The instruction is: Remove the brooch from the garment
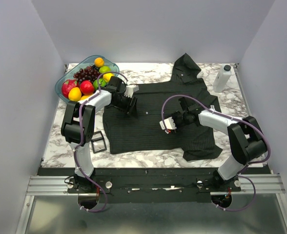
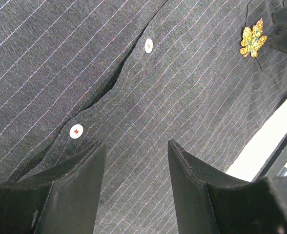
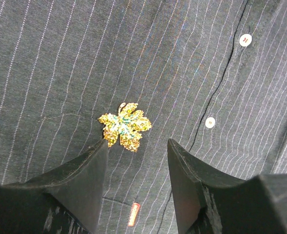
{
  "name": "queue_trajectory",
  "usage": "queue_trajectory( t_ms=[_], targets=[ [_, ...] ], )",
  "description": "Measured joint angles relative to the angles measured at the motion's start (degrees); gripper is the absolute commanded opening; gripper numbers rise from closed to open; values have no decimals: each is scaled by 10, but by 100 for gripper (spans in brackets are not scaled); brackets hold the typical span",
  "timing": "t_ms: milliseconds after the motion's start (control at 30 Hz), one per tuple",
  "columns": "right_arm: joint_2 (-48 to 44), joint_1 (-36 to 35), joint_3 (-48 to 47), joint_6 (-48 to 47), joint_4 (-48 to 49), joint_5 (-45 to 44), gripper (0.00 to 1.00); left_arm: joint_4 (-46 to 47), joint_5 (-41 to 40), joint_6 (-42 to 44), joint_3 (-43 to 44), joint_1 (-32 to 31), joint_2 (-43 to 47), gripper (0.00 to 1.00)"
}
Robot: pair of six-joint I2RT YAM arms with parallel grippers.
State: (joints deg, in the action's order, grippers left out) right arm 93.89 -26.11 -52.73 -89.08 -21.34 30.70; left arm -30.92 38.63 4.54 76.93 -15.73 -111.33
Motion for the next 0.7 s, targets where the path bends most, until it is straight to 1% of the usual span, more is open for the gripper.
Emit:
queue_trajectory(
  t_ms=[567,700],
  targets=[
    [21,-5,-3,-37,-5,0,60,2,0,-11,9,0,0,61],
    [22,-5,-4,-42,-8,0,58,3,0,-12,11,0,0,61]
  ],
)
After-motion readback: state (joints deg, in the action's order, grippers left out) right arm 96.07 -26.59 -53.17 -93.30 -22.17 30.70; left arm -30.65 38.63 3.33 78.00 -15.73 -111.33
